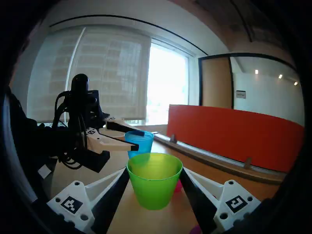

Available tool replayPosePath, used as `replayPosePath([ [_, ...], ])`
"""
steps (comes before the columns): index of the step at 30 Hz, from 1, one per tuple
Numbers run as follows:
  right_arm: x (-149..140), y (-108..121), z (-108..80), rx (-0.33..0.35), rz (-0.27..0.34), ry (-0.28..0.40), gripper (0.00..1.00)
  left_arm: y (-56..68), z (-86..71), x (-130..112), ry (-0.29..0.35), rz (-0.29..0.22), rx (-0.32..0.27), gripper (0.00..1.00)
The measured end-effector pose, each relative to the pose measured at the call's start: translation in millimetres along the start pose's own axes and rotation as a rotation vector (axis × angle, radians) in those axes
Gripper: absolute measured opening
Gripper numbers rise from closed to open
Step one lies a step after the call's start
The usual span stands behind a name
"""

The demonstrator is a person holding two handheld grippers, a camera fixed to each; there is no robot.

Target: Pour water

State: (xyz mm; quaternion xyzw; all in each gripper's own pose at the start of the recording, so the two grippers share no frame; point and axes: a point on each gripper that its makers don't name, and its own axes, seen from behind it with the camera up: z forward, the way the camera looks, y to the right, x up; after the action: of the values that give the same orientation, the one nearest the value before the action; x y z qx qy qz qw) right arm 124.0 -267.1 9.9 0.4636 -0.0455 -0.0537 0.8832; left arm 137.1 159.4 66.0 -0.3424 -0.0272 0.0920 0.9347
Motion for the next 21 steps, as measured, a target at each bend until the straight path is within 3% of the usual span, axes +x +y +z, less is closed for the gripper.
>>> replayPosePath([
  [14,-10,-4,0.7,0.023,0.002,-0.026,0.92,-3.2,2.7,22,0.032,0.117,0.029,0.89],
  [21,-16,-9,2.5,0.040,0.005,-0.039,0.92,1.5,4.1,28,0.044,0.165,0.028,0.89],
])
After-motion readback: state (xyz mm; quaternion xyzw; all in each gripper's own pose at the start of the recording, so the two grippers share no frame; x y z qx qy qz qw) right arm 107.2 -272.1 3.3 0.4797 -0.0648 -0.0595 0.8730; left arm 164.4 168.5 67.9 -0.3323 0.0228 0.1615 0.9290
